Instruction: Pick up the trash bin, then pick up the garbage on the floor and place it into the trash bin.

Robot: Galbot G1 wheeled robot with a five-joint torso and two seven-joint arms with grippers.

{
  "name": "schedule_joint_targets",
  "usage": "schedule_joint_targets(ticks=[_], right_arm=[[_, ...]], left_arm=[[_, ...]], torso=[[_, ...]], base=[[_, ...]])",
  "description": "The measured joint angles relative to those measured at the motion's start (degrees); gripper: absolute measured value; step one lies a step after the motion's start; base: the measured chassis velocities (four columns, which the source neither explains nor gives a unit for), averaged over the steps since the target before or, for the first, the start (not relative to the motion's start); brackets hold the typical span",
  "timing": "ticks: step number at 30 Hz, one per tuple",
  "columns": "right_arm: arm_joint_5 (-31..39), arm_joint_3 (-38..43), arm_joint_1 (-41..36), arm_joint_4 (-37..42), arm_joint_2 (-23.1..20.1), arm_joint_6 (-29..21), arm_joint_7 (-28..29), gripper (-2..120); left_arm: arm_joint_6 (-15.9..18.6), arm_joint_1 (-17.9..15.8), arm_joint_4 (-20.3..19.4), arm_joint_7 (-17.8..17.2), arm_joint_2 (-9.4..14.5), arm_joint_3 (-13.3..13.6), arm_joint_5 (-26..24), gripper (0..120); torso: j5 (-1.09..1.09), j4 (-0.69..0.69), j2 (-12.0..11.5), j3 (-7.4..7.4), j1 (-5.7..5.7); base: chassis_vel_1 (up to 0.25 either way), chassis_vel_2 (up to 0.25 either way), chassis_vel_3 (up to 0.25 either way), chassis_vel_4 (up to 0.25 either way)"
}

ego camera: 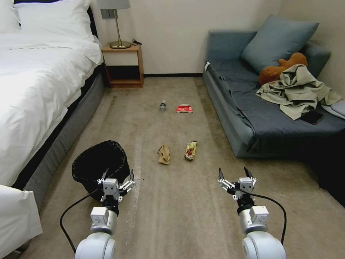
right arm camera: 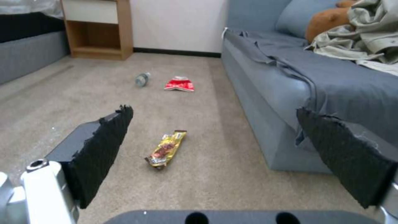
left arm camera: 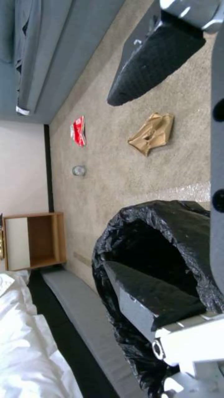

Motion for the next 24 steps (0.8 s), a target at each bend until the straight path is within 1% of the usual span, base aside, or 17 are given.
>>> schedule_joint_targets(ticks=[24], right_arm=[[0.0,0.0,0.0,0.0,0.0,0.0,0.0,100]], left_arm=[[0.0,0.0,0.0,0.0,0.0,0.0,0.0,100]], torso=[[0.0,0.0,0.0,0.0,0.0]], base=[[0.0,0.0,0.0,0.0]])
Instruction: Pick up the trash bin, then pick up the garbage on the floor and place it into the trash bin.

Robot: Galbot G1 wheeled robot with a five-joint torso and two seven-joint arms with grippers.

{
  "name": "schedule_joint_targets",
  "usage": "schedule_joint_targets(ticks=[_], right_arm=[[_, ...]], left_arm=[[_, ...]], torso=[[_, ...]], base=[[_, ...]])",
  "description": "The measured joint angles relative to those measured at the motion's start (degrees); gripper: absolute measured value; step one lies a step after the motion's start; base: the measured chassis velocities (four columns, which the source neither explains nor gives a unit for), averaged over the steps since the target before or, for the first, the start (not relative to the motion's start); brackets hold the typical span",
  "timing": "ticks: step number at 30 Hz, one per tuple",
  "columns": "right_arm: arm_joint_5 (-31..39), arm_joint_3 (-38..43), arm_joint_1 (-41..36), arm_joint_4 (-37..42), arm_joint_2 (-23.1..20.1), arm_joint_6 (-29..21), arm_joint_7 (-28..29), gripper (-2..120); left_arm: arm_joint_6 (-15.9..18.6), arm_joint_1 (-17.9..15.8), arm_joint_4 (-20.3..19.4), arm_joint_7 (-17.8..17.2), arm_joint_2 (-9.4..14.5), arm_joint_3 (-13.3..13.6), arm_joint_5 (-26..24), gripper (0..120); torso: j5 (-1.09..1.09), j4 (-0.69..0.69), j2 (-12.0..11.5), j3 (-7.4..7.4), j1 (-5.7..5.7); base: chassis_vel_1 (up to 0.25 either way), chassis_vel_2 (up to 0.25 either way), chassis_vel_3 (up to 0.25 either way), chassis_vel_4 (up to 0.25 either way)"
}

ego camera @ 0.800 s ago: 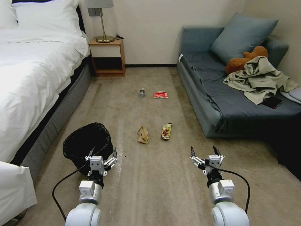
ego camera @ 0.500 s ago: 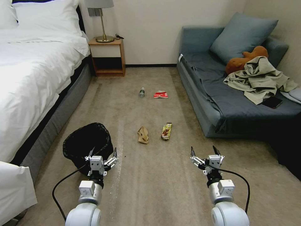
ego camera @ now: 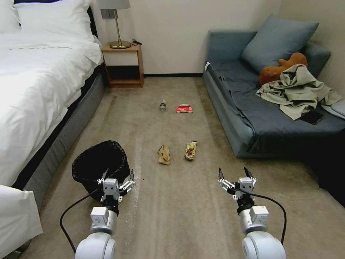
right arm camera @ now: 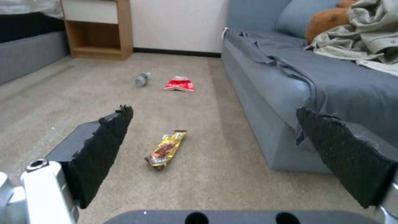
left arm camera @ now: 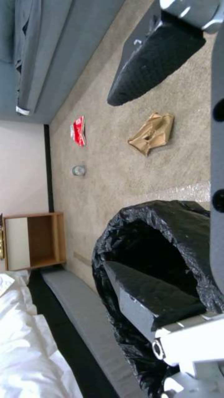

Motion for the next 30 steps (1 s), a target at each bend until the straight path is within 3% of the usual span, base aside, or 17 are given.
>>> schedule_joint_targets(ticks=[30], right_arm=[[0.0,0.0,0.0,0.0,0.0,0.0,0.0,100]], left_arm=[[0.0,0.0,0.0,0.0,0.0,0.0,0.0,100]], torso=[[0.0,0.0,0.0,0.0,0.0]], base=[[0.0,0.0,0.0,0.0]])
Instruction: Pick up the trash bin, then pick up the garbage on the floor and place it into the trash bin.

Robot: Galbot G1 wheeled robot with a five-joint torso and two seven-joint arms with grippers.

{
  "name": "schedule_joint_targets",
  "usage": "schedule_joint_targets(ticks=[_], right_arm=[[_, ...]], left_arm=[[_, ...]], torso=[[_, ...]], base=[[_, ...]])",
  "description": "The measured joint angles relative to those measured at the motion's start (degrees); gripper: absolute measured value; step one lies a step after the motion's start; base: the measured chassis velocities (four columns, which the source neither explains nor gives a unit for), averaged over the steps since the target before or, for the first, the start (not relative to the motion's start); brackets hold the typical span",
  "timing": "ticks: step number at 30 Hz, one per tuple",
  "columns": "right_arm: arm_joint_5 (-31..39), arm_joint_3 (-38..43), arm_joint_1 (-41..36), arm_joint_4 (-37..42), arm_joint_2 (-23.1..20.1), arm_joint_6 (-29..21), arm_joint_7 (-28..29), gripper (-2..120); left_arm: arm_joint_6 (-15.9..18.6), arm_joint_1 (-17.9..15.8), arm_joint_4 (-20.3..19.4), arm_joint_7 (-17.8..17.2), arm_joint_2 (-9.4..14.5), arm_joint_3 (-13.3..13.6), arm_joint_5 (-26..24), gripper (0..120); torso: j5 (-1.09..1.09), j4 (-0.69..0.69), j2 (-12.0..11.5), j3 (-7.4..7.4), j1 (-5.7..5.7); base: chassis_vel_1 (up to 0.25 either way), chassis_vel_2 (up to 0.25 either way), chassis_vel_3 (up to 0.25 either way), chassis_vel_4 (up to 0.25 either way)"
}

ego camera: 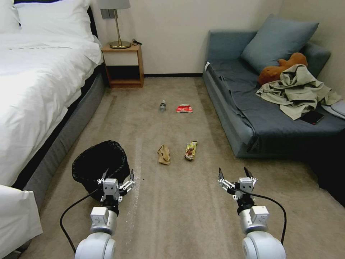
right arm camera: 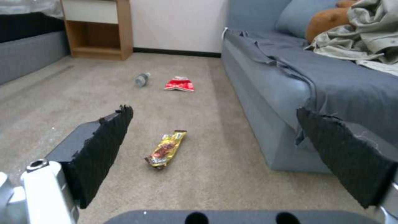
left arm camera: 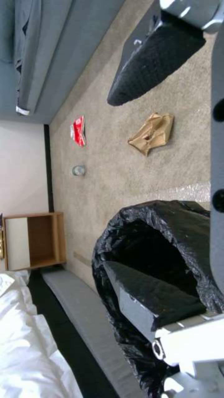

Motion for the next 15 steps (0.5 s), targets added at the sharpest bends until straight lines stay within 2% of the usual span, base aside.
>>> schedule_joint_targets(ticks=[9,12,13,15], right_arm=[[-0.02,0.13,0.07,-0.02,0.05,0.36,0.0,100],[-0.1,0.33,0.17,-0.18,0.17,1.1,-0.07,100],[-0.1,0.33,0.17,-0.18,0.17,1.1,-0.07,100],[-0.62,1.28,0.71,-1.12,0.67,4.25,-0.75,100]], left_arm=[[-0.63,-0.42,0.48,0.09,0.03,-0.22,-0.03,100],[-4.42,-2.5,2.83,0.64,0.29,-1.51,-0.35,100],[-4.42,-2.5,2.83,0.64,0.29,-1.51,-0.35,100],[-8.9,-4.91,5.58,1.39,0.62,-2.98,-0.77,100]], torso=[[0.0,0.01,0.0,0.0,0.0],[0.0,0.0,0.0,0.0,0.0],[0.0,0.0,0.0,0.0,0.0],[0.0,0.0,0.0,0.0,0.0]], base=[[0.0,0.0,0.0,0.0],[0.0,0.0,0.0,0.0],[0.0,0.0,0.0,0.0],[0.0,0.0,0.0,0.0]])
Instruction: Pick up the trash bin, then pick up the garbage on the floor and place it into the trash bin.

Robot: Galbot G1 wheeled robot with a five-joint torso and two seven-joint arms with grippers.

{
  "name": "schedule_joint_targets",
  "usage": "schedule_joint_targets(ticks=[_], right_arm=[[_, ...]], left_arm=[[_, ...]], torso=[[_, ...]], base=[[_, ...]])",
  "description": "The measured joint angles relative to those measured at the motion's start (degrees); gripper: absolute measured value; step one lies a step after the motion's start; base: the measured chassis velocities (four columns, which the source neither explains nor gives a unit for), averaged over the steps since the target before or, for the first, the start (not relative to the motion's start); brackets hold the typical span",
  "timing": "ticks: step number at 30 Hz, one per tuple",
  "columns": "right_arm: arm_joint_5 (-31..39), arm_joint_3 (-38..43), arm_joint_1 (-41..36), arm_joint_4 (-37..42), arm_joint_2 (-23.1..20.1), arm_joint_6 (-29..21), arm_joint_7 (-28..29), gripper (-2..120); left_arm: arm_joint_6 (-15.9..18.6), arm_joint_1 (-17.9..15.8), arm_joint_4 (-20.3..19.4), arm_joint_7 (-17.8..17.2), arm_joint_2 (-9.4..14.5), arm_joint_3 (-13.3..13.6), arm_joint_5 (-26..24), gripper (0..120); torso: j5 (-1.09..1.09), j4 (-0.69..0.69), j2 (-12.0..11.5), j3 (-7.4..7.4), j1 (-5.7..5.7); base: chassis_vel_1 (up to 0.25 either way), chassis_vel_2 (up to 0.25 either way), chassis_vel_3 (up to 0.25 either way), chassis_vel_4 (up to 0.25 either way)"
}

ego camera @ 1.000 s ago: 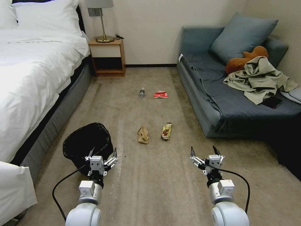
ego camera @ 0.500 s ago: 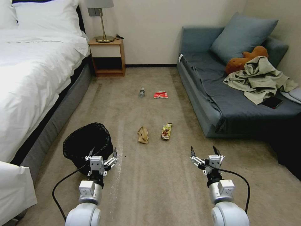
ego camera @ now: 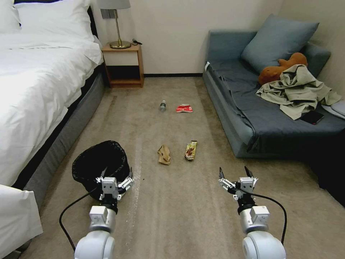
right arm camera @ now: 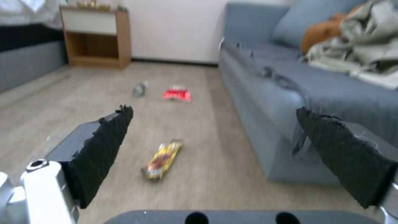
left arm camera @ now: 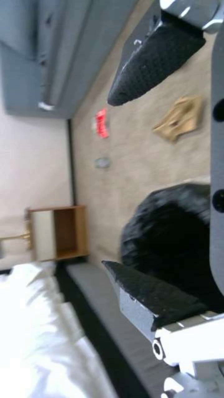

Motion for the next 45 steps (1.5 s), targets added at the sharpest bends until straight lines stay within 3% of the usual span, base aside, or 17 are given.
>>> schedule_joint_targets(ticks=[1,3,4,6,10,12,13,16,20,21,23,24,25,26,45], right_arm=[[0.0,0.0,0.0,0.0,0.0,0.0,0.0,100],[-0.61,1.07,0.58,-1.04,0.61,3.63,-0.79,100],[-0.61,1.07,0.58,-1.04,0.61,3.63,-0.79,100],[-0.93,1.7,0.84,-1.72,0.93,5.7,-1.37,100],[-1.39,2.7,1.33,-2.76,1.43,8.81,-2.22,100],[-2.25,4.28,2.12,-4.42,2.24,13.89,-3.65,100],[-2.25,4.28,2.12,-4.42,2.24,13.89,-3.65,100],[-3.28,6.23,3.04,-6.47,3.3,20.07,-5.38,100],[-3.36,6.39,3.12,-6.64,3.38,20.59,-5.53,100],[-4.12,7.84,3.85,-8.21,4.18,25.37,-6.87,100],[-4.27,8.25,4.0,-8.53,4.33,26.37,-7.12,100],[-4.7,8.94,4.4,-9.39,4.78,28.9,-7.86,100],[-4.99,10.1,4.8,-10.37,5.3,32.14,-9.21,100],[-4.79,10.33,4.66,-10.58,5.48,33.09,-10.42,100],[-3.51,10.64,4.36,-10.4,5.59,33.45,-12.27,100]], left_arm=[[0.0,0.0,0.0,0.0,0.0,0.0,0.0,100],[-5.05,-2.72,3.11,0.87,0.37,-1.67,-0.46,100],[-5.05,-2.72,3.11,0.87,0.37,-1.67,-0.46,100],[-9.94,-5.31,6.05,1.65,0.73,-3.28,-0.9,100],[-13.74,-7.38,8.42,2.3,1.0,-4.53,-1.25,100],[-18.99,-10.21,11.65,3.17,1.36,-6.27,-1.72,100],[-18.99,-10.21,11.65,3.17,1.36,-6.27,-1.72,100],[-25.47,-13.69,15.67,4.29,1.8,-8.4,-2.38,100],[-26.24,-13.97,16.28,4.69,1.77,-8.62,-2.64,100],[-28.5,-14.12,19.02,6.9,0.79,-8.6,-3.82,100],[-28.66,-14.12,19.15,7.01,0.72,-8.6,-3.92,100],[-28.83,-14.13,19.24,7.14,0.64,-8.64,-4.05,100],[-28.83,-14.0,19.27,7.25,0.54,-8.55,-4.07,100],[-28.8,-13.95,19.23,7.25,0.5,-8.55,-4.08,100],[-27.91,-13.19,17.9,7.37,0.21,-8.43,-4.06,100]], torso=[[0.0,0.0,0.0,0.0,0.0],[0.0,0.0,0.0,0.0,0.0],[0.0,0.0,0.0,0.0,0.0],[0.0,0.0,0.0,0.0,0.0],[-0.01,0.0,0.0,0.0,0.0],[-0.01,0.0,0.0,0.0,0.0],[-0.01,0.0,0.0,0.0,0.0],[0.0,0.0,0.0,0.0,0.0],[0.01,-0.01,0.0,0.0,0.0],[-0.11,0.01,-0.01,0.02,0.01],[-0.1,0.0,-0.01,0.01,0.0],[0.08,0.0,-0.01,0.0,0.0],[-0.05,0.01,-0.01,0.0,0.0],[-0.01,0.0,-0.01,0.0,0.0],[0.0,0.0,-0.01,0.0,0.0]], base=[[0.0,0.0,0.0,0.0],[0.0,0.0,0.0,0.0],[0.0,0.0,0.0,0.0],[0.0,0.0,0.0,0.0],[0.0,0.0,0.0,0.0],[0.0,0.0,0.0,0.0],[0.0,0.0,0.0,0.0],[0.0,0.0,0.0,0.0],[0.0,0.0,0.0,0.0],[0.0,0.0,0.0,0.0],[0.0,0.0,0.0,0.0],[0.0,0.0,0.0,0.0],[0.0,0.0,0.0,0.0],[0.0,0.0,0.0,0.0],[0.0,0.0,0.0,0.0]])
